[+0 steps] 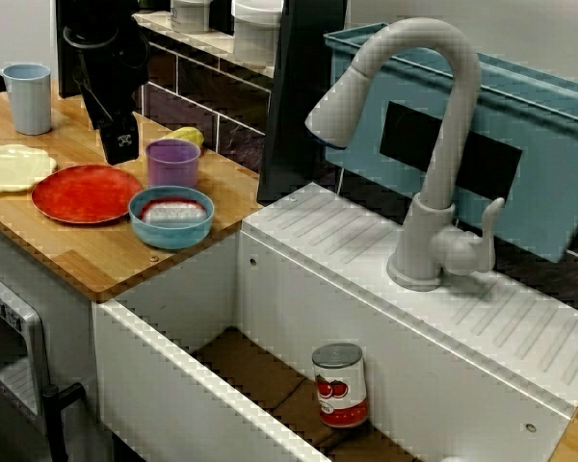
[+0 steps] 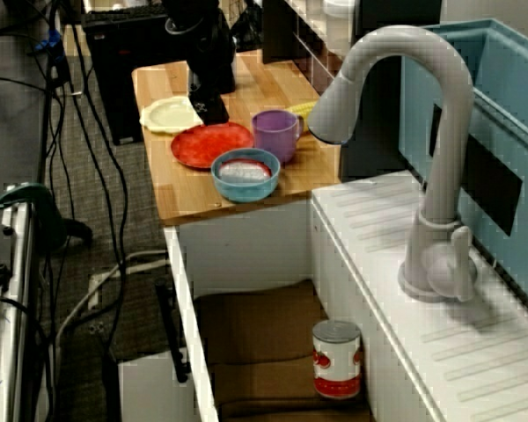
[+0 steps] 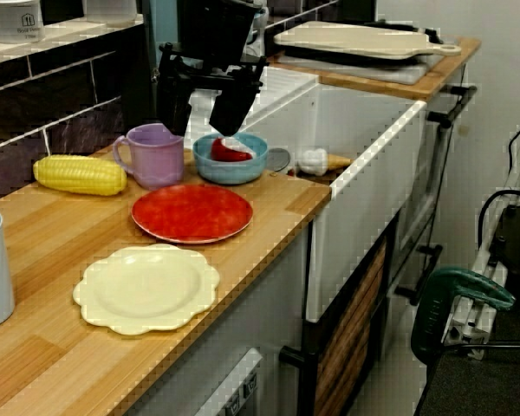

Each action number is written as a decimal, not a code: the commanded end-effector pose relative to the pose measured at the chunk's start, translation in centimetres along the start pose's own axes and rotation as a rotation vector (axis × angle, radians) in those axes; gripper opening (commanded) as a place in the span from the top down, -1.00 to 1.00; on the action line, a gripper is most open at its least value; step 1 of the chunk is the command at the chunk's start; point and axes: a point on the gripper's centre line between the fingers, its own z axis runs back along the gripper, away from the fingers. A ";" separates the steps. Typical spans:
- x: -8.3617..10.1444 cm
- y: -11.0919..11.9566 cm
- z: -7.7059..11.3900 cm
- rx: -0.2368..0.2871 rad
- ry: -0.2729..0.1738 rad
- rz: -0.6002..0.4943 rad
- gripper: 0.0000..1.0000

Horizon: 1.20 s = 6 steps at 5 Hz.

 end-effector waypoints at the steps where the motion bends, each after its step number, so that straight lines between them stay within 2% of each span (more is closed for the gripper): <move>1: 1.3 2.4 1.1 0.041 -0.042 0.032 -1.00; 2: 1.9 4.7 0.7 0.069 0.006 0.148 -1.00; 3: 2.3 6.2 0.5 0.112 0.027 0.244 -1.00; 4: 2.6 6.9 -0.5 0.124 0.063 0.358 -1.00; 6: 2.8 7.8 -1.1 0.085 0.044 0.466 -1.00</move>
